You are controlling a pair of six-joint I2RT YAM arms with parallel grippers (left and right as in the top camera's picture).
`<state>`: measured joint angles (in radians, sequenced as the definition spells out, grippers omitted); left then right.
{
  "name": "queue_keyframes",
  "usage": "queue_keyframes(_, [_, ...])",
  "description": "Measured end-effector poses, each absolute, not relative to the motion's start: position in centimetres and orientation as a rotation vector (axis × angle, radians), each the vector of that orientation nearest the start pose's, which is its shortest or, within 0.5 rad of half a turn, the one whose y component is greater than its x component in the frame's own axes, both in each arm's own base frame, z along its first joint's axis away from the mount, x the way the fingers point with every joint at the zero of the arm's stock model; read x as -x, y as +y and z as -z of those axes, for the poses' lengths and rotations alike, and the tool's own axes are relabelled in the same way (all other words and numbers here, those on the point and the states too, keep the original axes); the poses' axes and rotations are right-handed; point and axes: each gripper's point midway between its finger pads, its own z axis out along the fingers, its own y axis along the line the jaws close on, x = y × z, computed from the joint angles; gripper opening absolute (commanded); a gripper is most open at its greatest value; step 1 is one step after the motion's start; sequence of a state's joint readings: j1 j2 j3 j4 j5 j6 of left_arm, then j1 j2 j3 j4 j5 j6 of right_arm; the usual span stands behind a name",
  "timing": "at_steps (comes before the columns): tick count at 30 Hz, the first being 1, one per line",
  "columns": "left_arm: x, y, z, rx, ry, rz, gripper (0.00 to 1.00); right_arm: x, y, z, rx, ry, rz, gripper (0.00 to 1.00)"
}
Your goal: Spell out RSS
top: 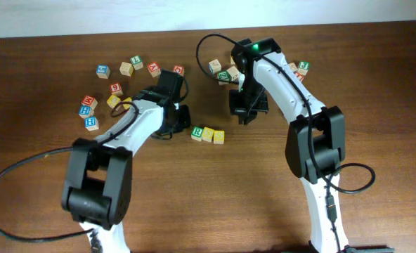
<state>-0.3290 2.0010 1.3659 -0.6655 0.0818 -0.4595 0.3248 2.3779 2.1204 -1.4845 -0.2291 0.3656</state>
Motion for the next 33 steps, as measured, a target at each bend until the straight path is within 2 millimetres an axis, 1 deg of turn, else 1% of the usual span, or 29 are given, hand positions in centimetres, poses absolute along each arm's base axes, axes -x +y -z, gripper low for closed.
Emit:
queue_keyframes(5, [-39.9, -15.9, -1.9, 0.161, 2.917, 0.320, 0.00, -37.7, 17.5, -3.8, -0.076, 3.398, -0.252, 0.04])
queue_keyframes(8, [-39.5, -16.7, -2.0, 0.147, 2.935, 0.391, 0.00, -37.2, 18.8, -2.9, -0.039, 3.399, -0.287, 0.04])
queue_keyframes(14, [-38.5, -18.0, -2.0, 0.106, 2.961, 0.433, 0.00, -36.8, 20.1, -2.7, 0.009, 3.396, -0.303, 0.04])
queue_keyframes(19, [-37.4, -19.0, -1.9, 0.066, 2.990, 0.431, 0.00, -36.6, 20.3, -2.7, 0.017, 3.397, -0.305, 0.04])
queue_keyframes(28, [-36.4, -18.7, -1.7, 0.066, 3.032, 0.412, 0.00, -37.0, 20.5, -2.6, 0.022, 3.382, -0.315, 0.04])
queue_keyframes(33, [-36.2, -18.7, -1.6, 0.066, 3.041, 0.407, 0.00, -37.2, 20.6, -2.6, 0.032, 3.370, -0.323, 0.04])
